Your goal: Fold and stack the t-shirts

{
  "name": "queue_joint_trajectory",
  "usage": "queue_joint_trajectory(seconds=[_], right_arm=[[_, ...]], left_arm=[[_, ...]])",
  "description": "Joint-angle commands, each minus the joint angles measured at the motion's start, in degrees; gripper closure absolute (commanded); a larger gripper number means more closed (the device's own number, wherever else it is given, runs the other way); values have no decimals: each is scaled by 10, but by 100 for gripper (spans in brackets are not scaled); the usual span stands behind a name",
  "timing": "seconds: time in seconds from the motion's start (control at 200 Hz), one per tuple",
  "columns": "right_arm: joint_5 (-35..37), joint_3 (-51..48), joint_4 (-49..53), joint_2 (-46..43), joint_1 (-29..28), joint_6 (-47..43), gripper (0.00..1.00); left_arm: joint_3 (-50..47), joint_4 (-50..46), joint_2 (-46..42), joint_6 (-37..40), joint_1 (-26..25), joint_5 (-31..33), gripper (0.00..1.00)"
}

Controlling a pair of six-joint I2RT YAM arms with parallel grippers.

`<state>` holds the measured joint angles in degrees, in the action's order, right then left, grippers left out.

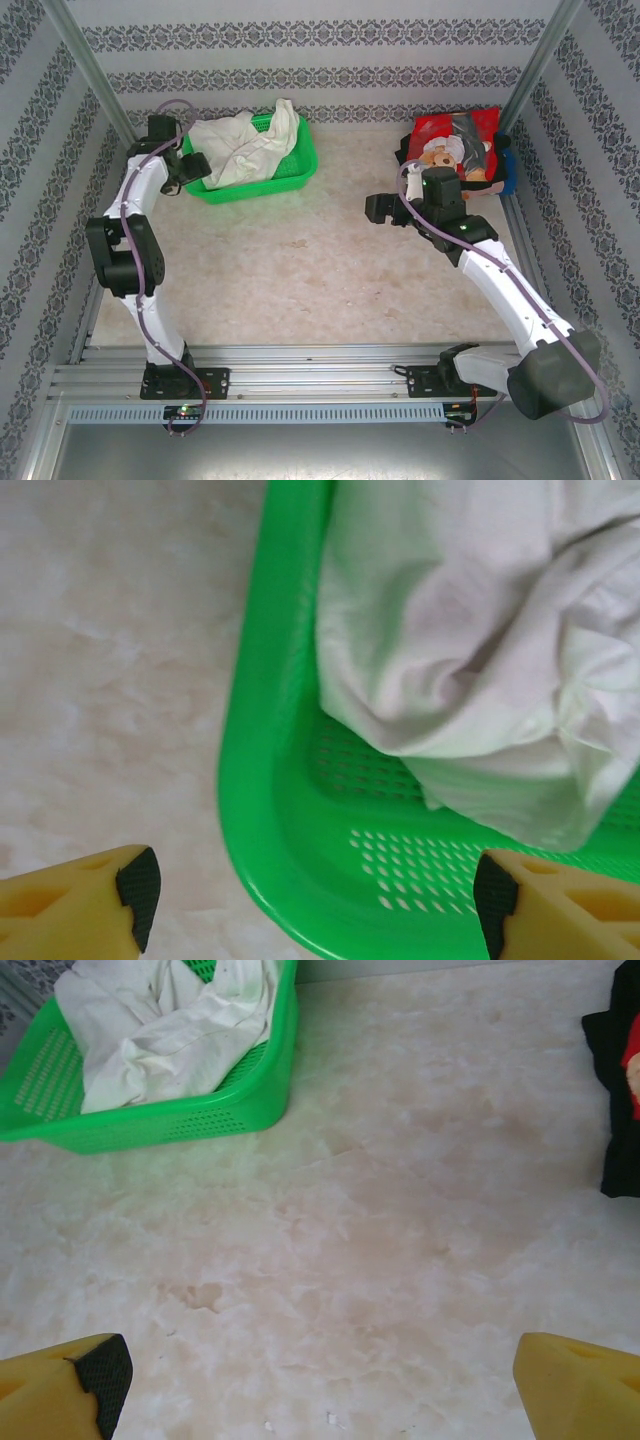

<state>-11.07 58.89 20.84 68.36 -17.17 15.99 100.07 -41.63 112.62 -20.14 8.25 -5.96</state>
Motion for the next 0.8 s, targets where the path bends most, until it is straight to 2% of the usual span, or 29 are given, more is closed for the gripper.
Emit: queue_joint_trajectory(seconds=[0.0,0.12,0.295,0.445,0.58,0.694,0.739,0.799], right_arm=[[-18,15,1,3,-9,11,2],[-20,17,-1,5,-9,8,2],[-25,29,-9,11,-14,12,2],[-28,32,-27,13,-20,17,2],[-36,44,-43,28,-30,26,2],[-56,81,-47,77,-49,38,2],[-62,107,-33,108,-61,42,2],[-59,150,-7,151,-78,45,2]], left_arm=[[41,-45,24,3,10,20,19],[60,-40,61,1,11,22,22],[66,-9,97,-34,20,-14,41],[82,-36,122,-38,25,-22,55],[42,-16,94,-26,26,-33,76],[-7,8,56,-6,26,-60,96],[-29,15,41,0,24,-68,100],[-59,21,17,10,19,-72,100]])
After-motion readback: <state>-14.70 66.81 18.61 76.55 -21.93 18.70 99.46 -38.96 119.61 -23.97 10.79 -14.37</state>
